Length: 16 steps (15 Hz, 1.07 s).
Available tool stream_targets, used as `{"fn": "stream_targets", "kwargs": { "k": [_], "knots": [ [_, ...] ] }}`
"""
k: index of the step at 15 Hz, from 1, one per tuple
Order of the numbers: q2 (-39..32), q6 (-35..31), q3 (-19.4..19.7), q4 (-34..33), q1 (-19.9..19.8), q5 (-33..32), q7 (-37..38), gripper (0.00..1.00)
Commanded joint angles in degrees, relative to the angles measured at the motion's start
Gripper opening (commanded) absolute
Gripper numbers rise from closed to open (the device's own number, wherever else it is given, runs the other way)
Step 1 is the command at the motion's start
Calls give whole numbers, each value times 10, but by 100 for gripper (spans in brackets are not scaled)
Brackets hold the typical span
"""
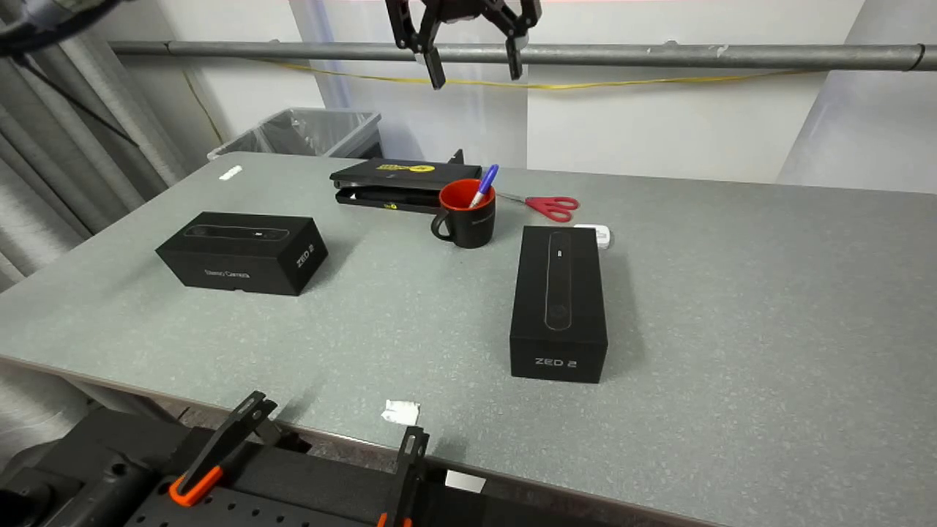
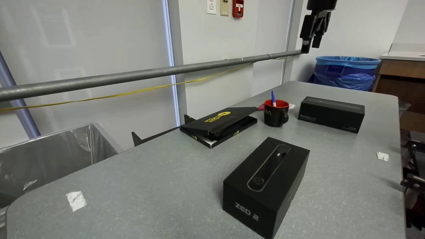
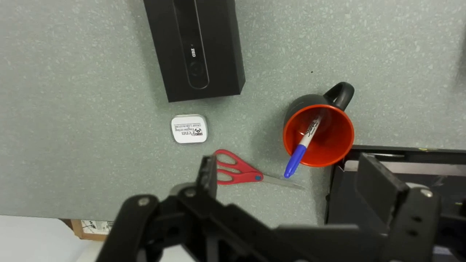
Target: Pick up the pen from the black mug cup and put it on the table.
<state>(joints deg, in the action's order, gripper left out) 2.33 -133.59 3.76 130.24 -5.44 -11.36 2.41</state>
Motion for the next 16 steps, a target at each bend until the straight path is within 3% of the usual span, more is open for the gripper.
{"fn": "stream_targets", "kwargs": {
  "k": [1, 7, 9, 10, 13, 16],
  "knots": [
    [-87, -56, -8, -40, 12, 6, 90, 100],
    [-216, -148, 14, -108, 58, -16, 270, 100],
    [-236, -122, 25, -130, 73, -8, 280, 100],
    [-206, -133, 21, -91, 67, 3, 245, 100],
    [-230, -133, 29, -113, 76, 4, 257, 100],
    [-225, -156, 49, -93, 89, -20, 282, 100]
  ]
}}
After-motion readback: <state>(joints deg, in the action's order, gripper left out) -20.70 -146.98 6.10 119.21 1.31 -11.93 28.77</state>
